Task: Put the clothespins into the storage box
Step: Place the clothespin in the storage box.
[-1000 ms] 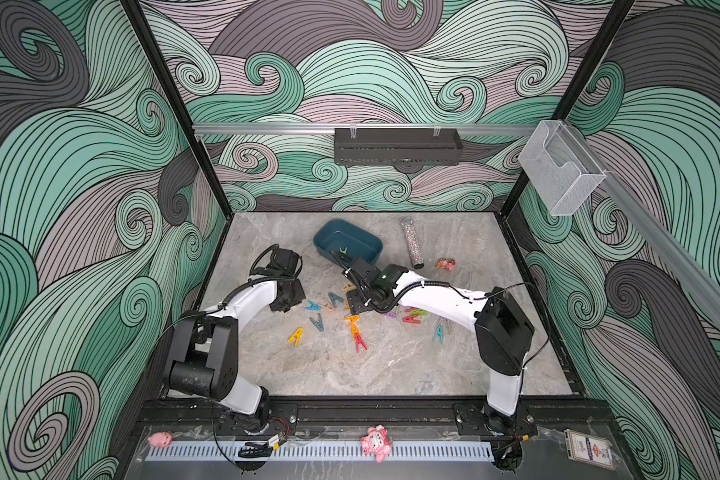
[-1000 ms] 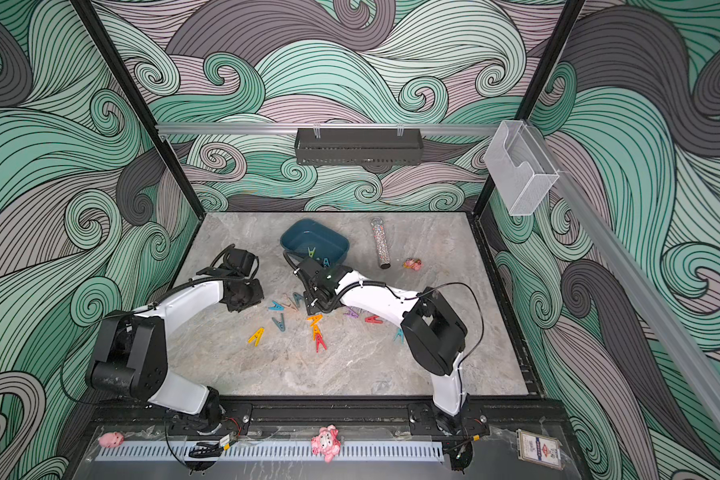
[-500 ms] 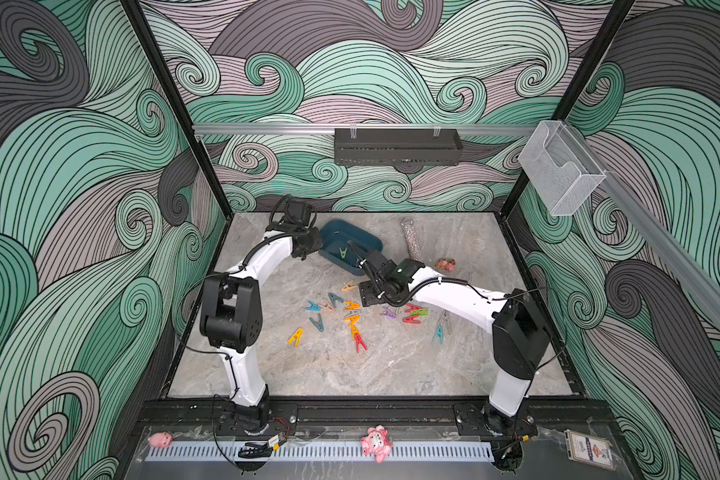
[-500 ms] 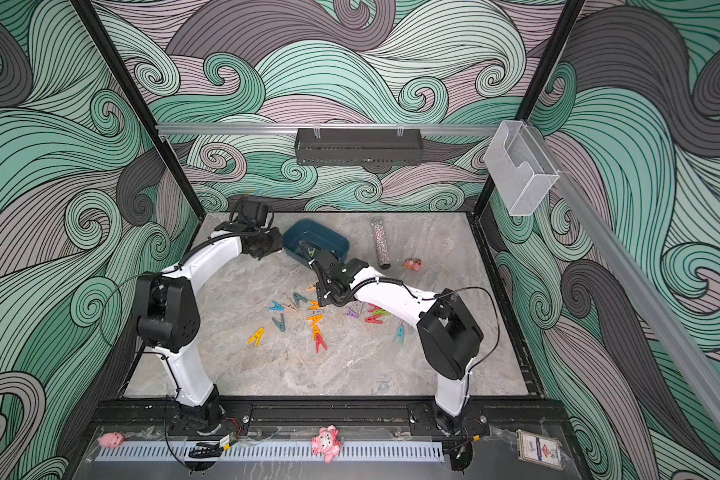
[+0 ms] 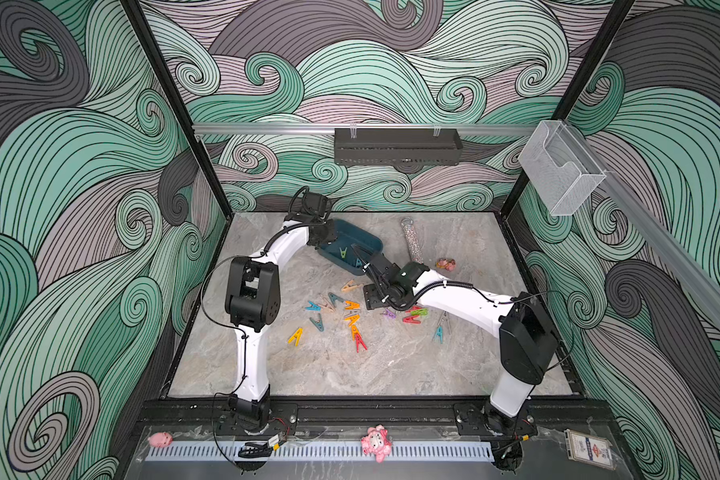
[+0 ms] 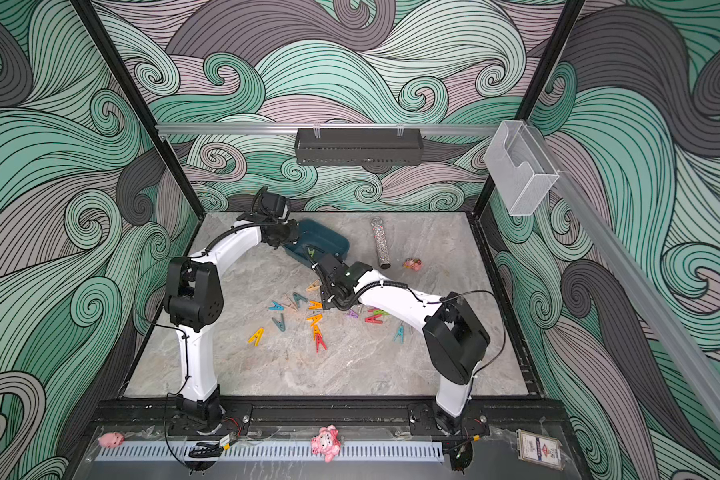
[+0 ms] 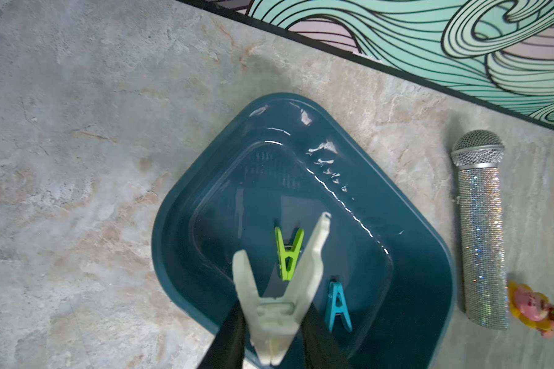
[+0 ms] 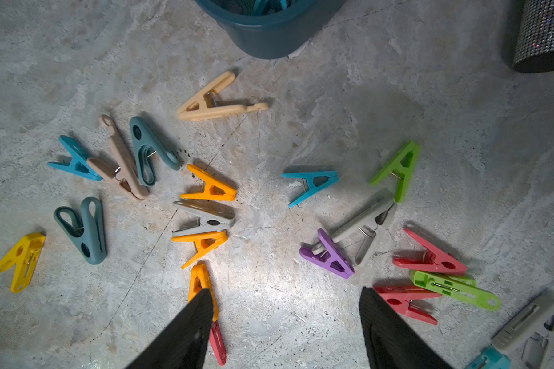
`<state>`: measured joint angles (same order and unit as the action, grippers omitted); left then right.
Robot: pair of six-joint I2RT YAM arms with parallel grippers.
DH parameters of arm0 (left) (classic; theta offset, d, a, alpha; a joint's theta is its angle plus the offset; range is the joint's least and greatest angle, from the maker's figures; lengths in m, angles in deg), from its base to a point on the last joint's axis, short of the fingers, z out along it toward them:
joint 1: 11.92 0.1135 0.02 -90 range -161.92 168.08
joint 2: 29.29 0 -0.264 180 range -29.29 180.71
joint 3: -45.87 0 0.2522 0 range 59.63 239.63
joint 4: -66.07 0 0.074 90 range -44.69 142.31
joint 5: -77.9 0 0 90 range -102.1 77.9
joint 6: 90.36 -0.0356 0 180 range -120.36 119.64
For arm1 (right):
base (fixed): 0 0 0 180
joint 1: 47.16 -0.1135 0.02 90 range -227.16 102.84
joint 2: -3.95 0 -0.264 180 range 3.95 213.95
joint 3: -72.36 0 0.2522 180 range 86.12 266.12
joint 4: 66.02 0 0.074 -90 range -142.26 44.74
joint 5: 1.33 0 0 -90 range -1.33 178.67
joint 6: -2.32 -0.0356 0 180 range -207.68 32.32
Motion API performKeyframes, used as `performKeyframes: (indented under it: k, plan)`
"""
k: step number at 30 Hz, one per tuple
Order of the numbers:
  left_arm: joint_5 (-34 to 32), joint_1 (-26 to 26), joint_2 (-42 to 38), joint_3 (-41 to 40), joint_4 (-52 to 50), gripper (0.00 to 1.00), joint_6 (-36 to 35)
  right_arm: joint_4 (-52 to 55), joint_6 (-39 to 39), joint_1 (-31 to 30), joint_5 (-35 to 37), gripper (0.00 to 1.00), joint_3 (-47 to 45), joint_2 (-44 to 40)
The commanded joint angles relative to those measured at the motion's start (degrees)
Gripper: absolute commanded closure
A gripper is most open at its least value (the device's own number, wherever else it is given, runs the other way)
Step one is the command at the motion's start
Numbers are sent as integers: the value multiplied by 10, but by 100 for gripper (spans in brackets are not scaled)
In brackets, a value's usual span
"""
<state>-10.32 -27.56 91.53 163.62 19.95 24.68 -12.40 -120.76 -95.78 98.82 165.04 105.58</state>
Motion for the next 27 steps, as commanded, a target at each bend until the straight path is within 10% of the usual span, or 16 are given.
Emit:
performKeyframes:
  k: [1, 13, 27]
  plan:
    - [-13, -7, 10, 37, -14, 58, -29, 1, -13, 1, 10, 26, -9, -15]
    - [-26, -12, -71, -8, -5, 46, -43, 2, -8, 2, 18, 26, -7, -17]
    - [-184, -11, -444, -425, 57, 38, -50, 6, 12, 17, 49, 31, -42, -33]
